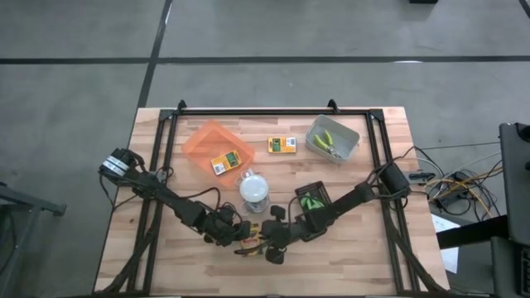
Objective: Pick & Place School Supplies
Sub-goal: Put the box of crayon into the orange bin
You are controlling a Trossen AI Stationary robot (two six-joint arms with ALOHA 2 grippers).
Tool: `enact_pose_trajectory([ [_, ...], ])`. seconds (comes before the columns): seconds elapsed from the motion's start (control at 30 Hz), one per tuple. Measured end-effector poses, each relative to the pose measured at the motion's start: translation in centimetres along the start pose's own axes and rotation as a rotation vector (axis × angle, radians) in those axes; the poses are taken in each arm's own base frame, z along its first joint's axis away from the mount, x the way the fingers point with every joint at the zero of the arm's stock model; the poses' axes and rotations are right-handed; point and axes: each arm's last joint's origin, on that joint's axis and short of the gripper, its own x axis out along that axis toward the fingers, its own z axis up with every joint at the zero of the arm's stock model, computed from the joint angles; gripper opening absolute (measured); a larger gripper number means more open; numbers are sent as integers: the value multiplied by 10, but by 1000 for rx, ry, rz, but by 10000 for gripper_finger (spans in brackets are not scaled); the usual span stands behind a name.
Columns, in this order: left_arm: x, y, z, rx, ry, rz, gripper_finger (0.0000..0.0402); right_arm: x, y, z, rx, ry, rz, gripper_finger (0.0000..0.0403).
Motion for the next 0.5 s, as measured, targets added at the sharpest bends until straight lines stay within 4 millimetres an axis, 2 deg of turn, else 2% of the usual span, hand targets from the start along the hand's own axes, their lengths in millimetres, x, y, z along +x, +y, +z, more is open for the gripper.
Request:
enact_pose_trajectory([
  [0.5,0,1,0,2,-1,3,161,1,0,-1,-3,7,9,68],
])
